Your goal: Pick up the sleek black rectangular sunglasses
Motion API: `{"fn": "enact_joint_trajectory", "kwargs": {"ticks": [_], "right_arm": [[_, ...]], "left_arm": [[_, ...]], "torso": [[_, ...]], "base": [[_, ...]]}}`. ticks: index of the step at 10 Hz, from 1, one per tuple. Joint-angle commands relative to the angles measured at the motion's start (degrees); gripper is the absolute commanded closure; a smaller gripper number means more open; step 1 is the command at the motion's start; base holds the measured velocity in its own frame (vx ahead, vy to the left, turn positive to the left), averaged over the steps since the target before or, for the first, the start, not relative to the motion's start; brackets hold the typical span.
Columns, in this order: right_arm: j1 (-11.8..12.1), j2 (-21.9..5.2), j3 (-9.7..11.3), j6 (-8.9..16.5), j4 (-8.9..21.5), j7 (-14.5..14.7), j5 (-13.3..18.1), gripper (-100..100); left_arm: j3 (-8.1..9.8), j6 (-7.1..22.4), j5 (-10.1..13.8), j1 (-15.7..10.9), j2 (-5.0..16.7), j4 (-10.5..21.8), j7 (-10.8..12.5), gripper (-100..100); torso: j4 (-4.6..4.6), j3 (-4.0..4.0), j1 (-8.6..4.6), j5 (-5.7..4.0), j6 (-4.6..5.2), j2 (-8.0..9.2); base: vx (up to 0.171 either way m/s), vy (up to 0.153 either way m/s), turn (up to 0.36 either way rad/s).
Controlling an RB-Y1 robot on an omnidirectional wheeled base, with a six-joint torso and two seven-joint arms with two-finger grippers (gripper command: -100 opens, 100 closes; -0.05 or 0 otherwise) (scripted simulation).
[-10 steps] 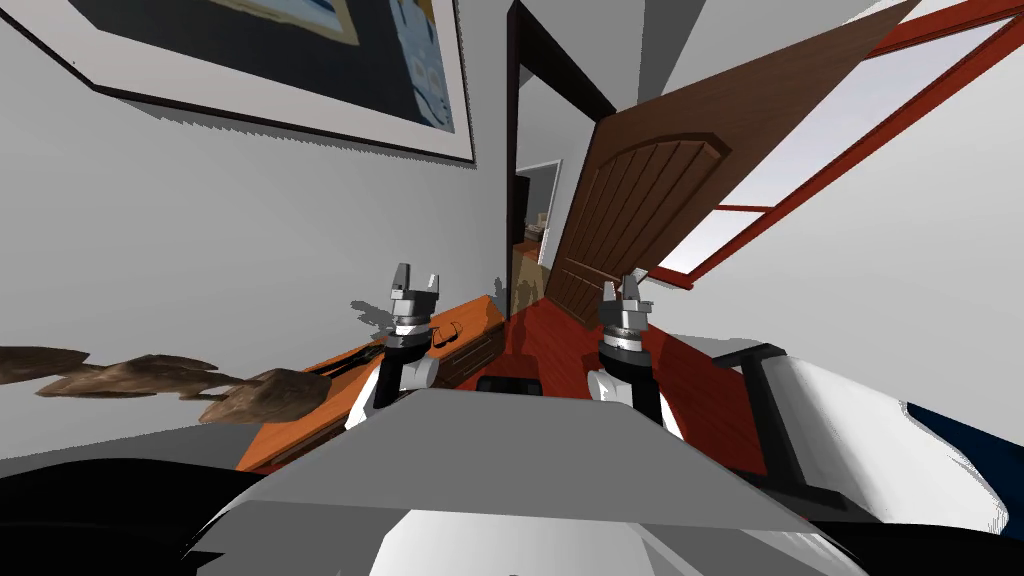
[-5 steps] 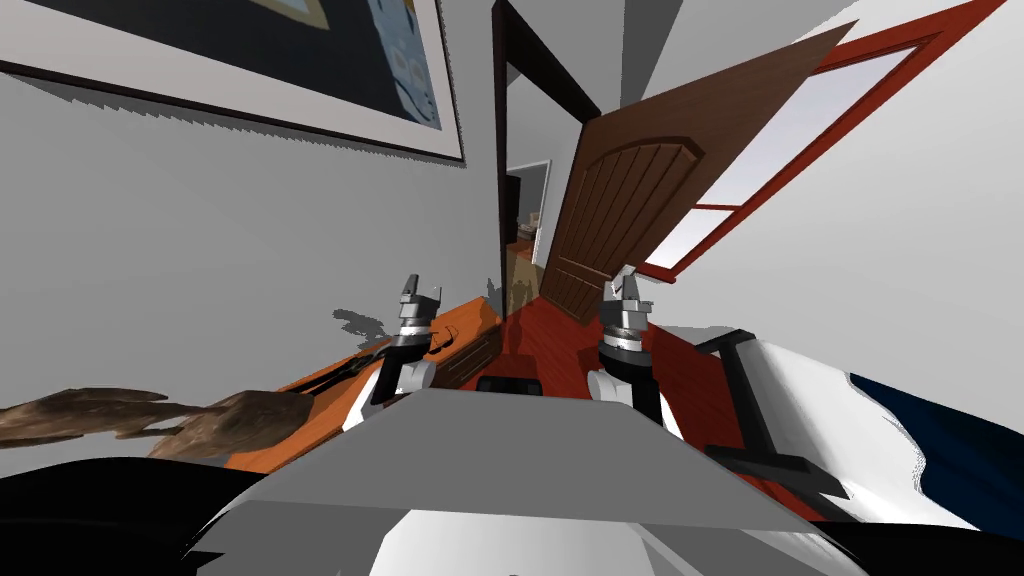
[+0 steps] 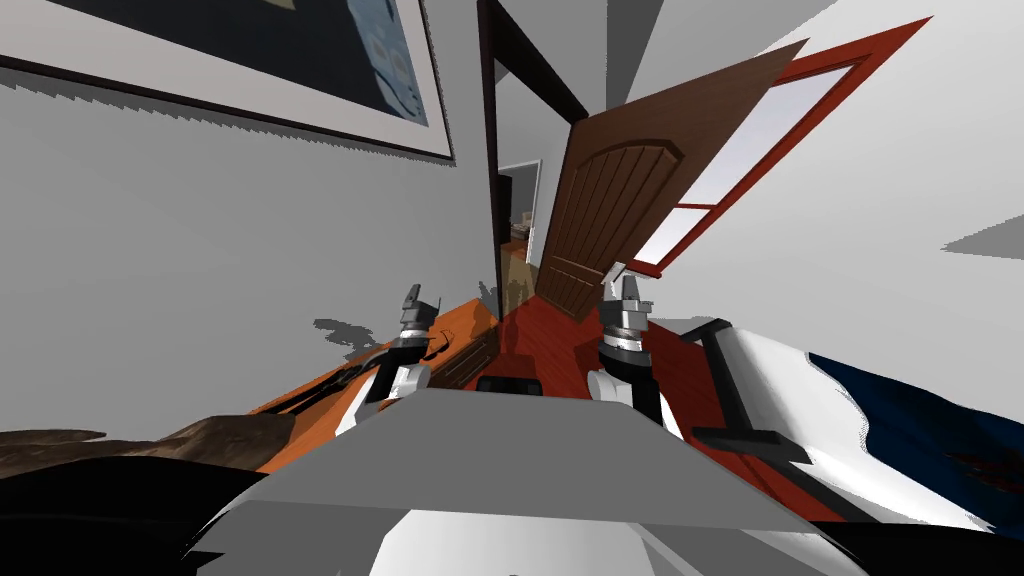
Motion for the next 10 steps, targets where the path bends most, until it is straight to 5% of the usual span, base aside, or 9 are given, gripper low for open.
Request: {"fn": "enact_joint_trajectory", "kwargs": {"ticks": [1, 6, 10], "right_arm": [[0.0, 0.0, 0.0, 0.0, 0.0, 0.0, 0.0, 0], [0.0, 0.0, 0.0, 0.0, 0.0, 0.0, 0.0, 0], [0.0, 0.0, 0.0, 0.0, 0.0, 0.0, 0.0, 0]], "left_arm": [[0.35, 1.58, 0.74, -0.13, 0.21, 0.88, 0.28, -100], [2.94, 10.57, 7.12, 1.15, 2.01, 6.83, 2.53, -100], [3.62, 14.36, 8.78, 1.47, 2.47, 8.45, 3.11, -100]], "torso": [[0.0, 0.0, 0.0, 0.0, 0.0, 0.0], [0.0, -0.01, 0.03, 0.01, -0.01, -0.02], [0.0, 0.0, -0.02, 0.0, -0.01, -0.01]], "base": [[0.008, 0.016, -0.062], [0.013, 0.025, -0.152], [0.008, 0.016, -0.071]]}}
